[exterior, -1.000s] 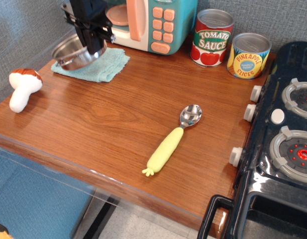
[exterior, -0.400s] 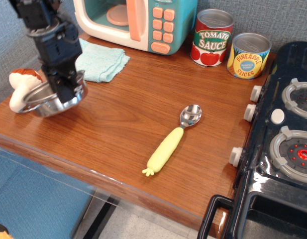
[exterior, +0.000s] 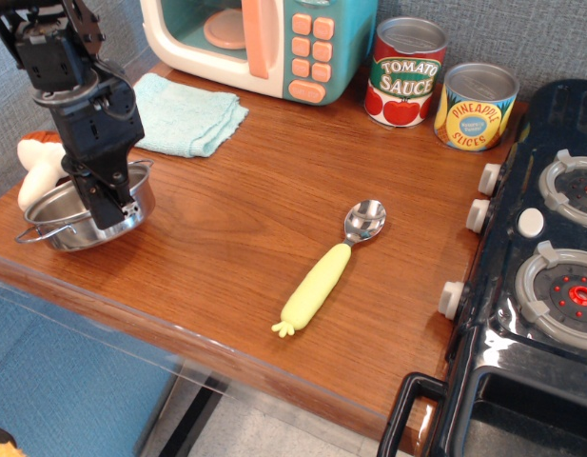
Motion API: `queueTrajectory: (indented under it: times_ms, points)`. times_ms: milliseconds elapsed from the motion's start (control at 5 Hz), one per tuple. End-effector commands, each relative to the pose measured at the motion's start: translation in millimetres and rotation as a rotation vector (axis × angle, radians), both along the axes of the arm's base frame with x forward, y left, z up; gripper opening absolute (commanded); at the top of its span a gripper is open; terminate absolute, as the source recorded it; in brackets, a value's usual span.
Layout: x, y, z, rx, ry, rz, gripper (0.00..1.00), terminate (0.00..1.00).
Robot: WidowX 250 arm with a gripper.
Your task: Move the silver pot to the front edge of the table.
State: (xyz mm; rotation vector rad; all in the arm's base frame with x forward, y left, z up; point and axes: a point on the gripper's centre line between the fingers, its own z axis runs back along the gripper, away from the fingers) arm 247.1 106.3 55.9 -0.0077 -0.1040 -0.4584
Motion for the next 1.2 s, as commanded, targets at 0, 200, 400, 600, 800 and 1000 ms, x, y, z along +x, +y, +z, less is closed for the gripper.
queueTrajectory:
  times_ms: [0,200,400,600,800,1000]
  points:
    - [1.7,-2.4,13.9,0.043,-0.035,-0.037,1.00,0.00]
    - [1.3,-5.0,14.0,0.046,-0.032,-0.046,1.00,0.00]
    - [0.3,-5.5,20.5,0.046,-0.044,-0.037,1.00,0.00]
    - [-0.9,-4.9,27.6,0.034,-0.059,-0.020,1.00,0.00]
    - [-0.9,-4.9,27.6,0.034,-0.059,-0.020,1.00,0.00]
    - [-0.9,-4.9,27.6,0.034,-0.059,-0.020,1.00,1.00]
